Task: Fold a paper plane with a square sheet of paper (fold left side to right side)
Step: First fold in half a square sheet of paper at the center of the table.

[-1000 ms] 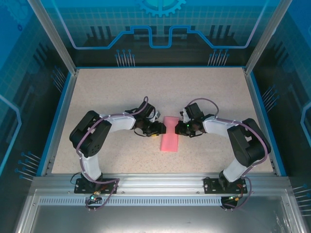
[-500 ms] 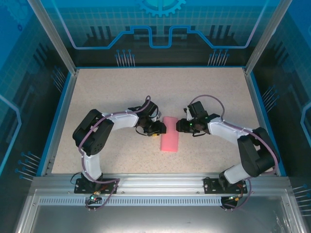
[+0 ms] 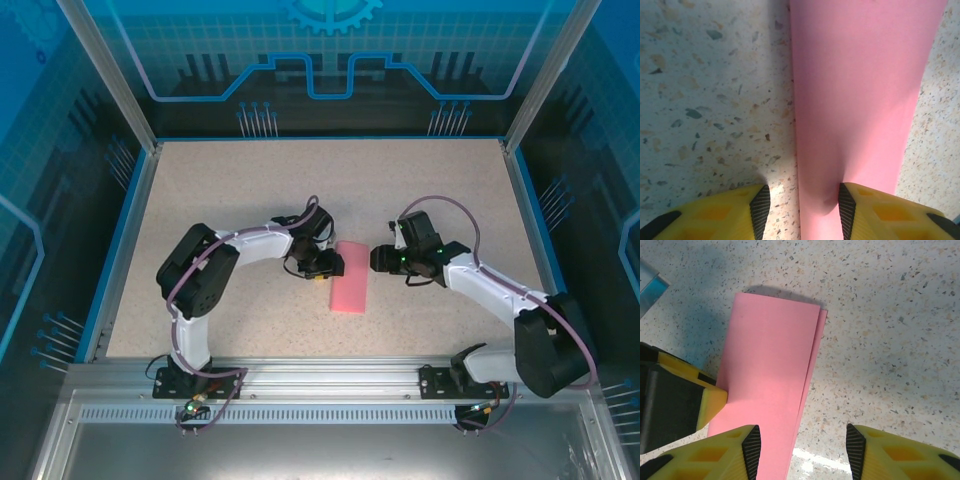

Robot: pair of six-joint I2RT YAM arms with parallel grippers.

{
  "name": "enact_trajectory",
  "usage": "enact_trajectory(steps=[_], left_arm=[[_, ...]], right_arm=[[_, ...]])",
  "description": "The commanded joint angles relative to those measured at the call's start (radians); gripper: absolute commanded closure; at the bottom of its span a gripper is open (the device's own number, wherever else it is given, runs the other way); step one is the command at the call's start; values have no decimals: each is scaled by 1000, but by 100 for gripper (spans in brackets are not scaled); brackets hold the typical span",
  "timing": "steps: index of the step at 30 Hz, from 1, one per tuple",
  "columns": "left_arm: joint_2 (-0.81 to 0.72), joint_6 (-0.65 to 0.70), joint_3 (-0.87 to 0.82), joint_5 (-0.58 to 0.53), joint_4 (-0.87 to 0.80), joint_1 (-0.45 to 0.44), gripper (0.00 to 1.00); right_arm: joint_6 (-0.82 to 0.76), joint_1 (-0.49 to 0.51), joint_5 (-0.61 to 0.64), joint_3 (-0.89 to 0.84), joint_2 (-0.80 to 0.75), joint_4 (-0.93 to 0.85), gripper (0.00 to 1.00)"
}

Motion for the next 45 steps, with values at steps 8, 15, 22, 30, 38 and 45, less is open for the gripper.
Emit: enact_trajectory(steps=[8, 15, 22, 30, 38, 45], left_arm=[[101, 45, 36, -49, -30, -49, 55], [116, 47, 52, -56, -42, -54, 55], [124, 46, 58, -70, -50, -56, 54], [142, 43, 76, -91, -72, -64, 54], [149, 38, 82, -96, -78, -64, 54], [153, 38, 82, -101, -81, -67, 54]], right_arm=[[18, -12, -54, -18, -25, -3, 49], [21, -10, -84, -20, -10, 11, 49], [37, -1, -114, -19, 28, 36, 50], [41, 11, -113, -12, 38, 41, 50], [59, 22, -140, -16, 71, 74, 53], [110, 28, -227, -27, 159, 172, 83]])
